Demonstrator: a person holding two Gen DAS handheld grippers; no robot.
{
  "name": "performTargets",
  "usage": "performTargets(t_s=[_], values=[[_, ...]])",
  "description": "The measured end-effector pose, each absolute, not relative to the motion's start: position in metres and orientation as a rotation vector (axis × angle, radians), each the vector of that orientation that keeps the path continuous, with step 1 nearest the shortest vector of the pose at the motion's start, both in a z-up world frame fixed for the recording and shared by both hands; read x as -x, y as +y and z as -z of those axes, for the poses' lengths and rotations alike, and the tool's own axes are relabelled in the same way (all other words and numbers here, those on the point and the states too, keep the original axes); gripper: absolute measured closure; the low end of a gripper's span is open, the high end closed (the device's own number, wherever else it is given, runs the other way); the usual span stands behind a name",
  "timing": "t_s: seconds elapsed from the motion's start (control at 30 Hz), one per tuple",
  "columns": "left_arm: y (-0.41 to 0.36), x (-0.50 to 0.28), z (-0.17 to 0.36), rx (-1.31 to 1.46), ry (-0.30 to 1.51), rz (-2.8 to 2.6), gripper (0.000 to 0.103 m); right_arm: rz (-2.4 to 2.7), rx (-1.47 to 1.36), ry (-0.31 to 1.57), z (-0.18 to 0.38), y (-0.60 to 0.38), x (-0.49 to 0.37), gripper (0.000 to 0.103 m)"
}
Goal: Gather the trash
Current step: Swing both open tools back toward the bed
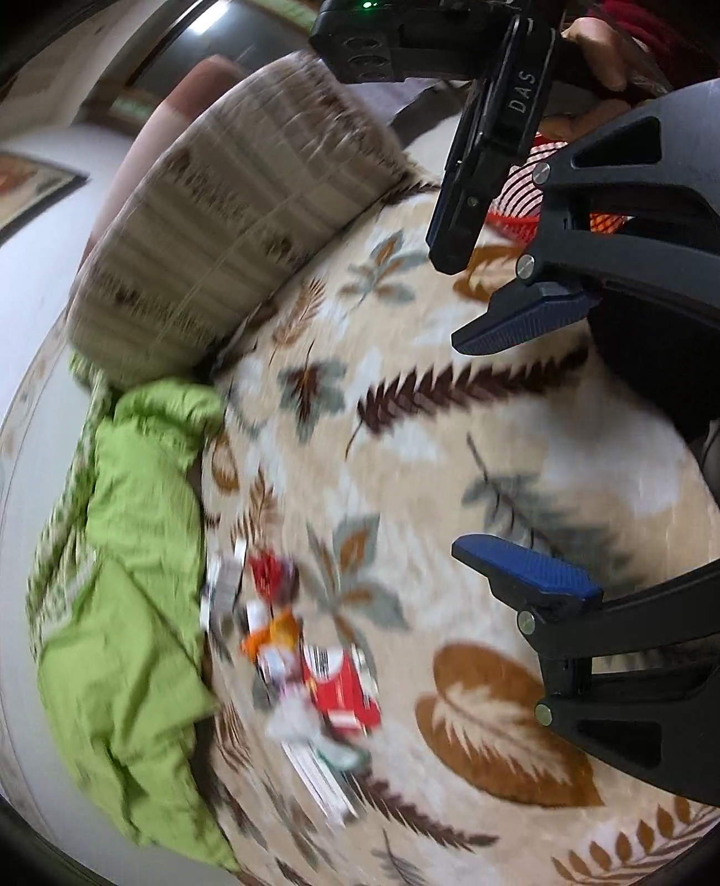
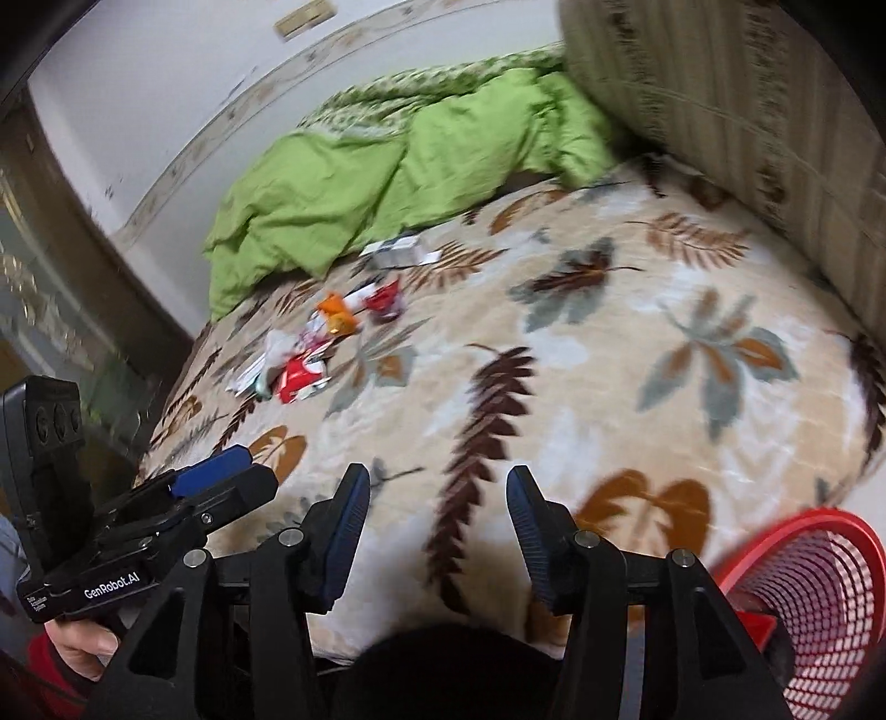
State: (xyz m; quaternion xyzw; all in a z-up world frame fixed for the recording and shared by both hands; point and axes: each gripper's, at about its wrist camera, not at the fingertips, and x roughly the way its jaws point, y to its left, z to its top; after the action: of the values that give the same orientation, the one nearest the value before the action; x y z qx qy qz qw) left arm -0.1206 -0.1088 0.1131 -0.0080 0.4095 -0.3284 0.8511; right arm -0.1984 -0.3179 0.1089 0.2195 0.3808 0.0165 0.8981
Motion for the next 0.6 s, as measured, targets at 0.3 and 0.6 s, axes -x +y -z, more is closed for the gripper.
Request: performTargets(t_s=[0.3, 0.6], values=[[-0.059, 0.092, -0.107, 0.102, 0.866, 0.587, 0.037, -0.075, -0.353, 0.833, -0.112, -0.278, 0.153, 0.049], [-0.026, 0.065, -0.103, 0.155, 0.862, 0.517, 0.037, -0.082, -0.314, 0.855, -0.110, -0.266, 0.124, 0.049]])
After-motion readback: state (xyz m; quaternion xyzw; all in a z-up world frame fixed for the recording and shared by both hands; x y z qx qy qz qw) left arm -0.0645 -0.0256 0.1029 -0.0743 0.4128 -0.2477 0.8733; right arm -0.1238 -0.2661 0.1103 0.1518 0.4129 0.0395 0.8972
